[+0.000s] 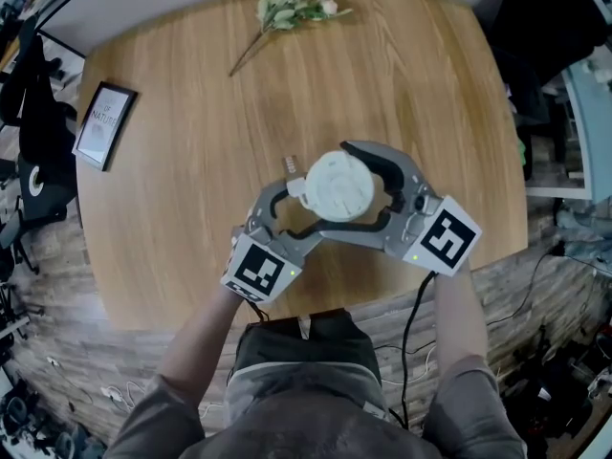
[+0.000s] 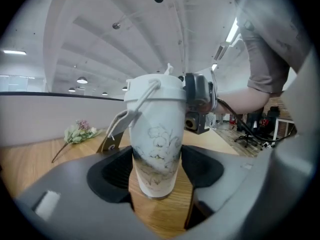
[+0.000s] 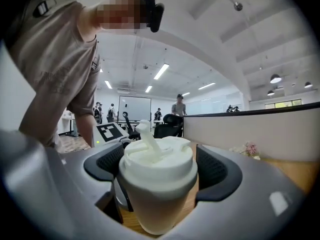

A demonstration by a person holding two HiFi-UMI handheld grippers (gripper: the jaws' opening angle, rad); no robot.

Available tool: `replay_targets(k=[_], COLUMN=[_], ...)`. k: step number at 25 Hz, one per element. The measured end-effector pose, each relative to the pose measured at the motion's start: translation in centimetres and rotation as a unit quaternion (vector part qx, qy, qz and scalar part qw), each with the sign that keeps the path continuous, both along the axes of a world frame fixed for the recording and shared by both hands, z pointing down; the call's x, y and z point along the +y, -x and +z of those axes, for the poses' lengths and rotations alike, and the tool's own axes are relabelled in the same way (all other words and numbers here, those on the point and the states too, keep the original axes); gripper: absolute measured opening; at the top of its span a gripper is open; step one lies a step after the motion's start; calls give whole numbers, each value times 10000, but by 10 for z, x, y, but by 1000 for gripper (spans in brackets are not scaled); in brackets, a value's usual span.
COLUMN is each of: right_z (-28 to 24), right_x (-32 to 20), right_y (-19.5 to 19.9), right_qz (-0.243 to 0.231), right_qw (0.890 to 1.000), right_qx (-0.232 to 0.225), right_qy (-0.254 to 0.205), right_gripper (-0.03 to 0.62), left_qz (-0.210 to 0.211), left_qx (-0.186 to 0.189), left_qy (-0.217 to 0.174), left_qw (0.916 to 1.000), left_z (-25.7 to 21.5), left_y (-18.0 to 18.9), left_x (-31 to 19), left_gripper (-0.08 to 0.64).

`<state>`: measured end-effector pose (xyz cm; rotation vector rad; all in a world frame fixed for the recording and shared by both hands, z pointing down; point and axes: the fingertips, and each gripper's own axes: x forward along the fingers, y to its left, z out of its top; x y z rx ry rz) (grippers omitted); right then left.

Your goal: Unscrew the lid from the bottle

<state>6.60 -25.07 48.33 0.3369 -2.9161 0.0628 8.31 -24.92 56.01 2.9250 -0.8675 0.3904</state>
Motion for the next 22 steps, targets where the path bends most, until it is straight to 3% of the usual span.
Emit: replay_targets(k=[3, 6, 8, 10, 12, 14, 17, 22], right_z=[0, -6, -17, -26, -23, -15, -10, -10], right_x=[-1, -2, -4, -10, -20, -29, -33, -34], right_y=[2, 6, 5, 3, 5, 11, 18, 18], right_qz=[-162, 69, 591, 1358, 2097, 2551, 2756, 2803], right_qw=[9997, 10000, 9972, 9871, 9743, 9643, 9583, 9581], right_qx=[153, 41, -412, -792, -771, -655, -665, -550], right_qy=[-25, -8, 206, 297, 274, 287, 351, 205], right_gripper=[469, 472, 479, 557, 591, 591, 591, 586], left_qz=[30, 71, 3, -74, -41, -66, -147, -296], left_qx=[30, -92, -56, -15, -87, -106, -84, 18], left_qy=[32, -56, 8, 101, 33, 0, -39, 41], left_qw=[10000, 9999, 10000, 9999, 9999, 9999, 9998, 9996], left_z=[-1, 0, 0, 0, 0, 0, 0, -1], left_y=[1, 2, 0, 0, 0, 1, 1, 0], left_x=[-2, -1, 1, 1, 0, 0, 0, -1], left_gripper=[305, 305, 305, 305, 305, 305, 305, 305])
